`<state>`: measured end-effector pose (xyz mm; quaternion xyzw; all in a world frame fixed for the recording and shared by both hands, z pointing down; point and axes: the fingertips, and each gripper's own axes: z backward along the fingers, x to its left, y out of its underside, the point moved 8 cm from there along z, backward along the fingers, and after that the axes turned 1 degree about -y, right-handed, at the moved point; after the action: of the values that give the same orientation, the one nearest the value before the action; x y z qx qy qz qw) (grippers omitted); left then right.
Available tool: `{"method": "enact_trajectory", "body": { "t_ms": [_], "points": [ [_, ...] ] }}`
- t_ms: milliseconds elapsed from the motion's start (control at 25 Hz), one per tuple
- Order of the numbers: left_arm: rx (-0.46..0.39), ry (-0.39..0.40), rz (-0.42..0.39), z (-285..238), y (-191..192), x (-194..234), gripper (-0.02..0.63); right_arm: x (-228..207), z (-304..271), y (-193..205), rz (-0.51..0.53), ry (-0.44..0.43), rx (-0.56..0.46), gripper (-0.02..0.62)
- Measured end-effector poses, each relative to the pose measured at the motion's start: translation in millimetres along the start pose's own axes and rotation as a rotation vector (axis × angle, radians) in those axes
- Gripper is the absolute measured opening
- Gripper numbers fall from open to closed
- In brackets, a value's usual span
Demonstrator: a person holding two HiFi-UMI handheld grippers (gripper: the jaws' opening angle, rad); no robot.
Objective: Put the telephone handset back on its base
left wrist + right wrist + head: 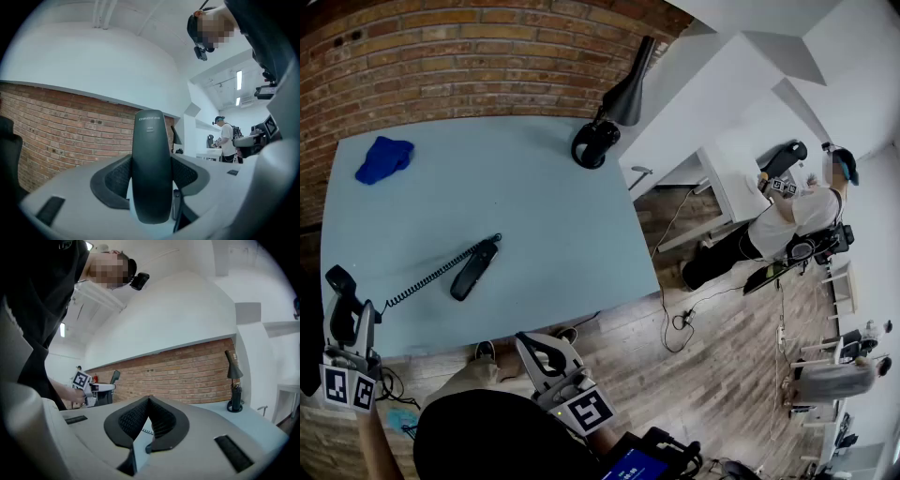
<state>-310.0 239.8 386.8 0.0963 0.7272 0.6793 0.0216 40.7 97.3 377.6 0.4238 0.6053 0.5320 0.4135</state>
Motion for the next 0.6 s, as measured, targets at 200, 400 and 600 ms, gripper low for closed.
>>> {"method": "enact_trajectory", "body": {
  "t_ms": [200, 400, 600],
  "points": [
    [-0.011, -0.002, -0.031, -2, 0, -3, 0.279, -8, -12, 8, -0.094, -0.047, -0.035, 0.015],
    [0.011, 0.019, -0.035, -14, 6, -13, 0.279, -20, -12, 15, -0.102, -0.041, -0.02, 0.015],
    [0.069, 0.055, -0.053, -32, 23, -18, 0.279, -31, -18, 23, -0.14, -0.021, -0.014, 0.015]
  ]
}}
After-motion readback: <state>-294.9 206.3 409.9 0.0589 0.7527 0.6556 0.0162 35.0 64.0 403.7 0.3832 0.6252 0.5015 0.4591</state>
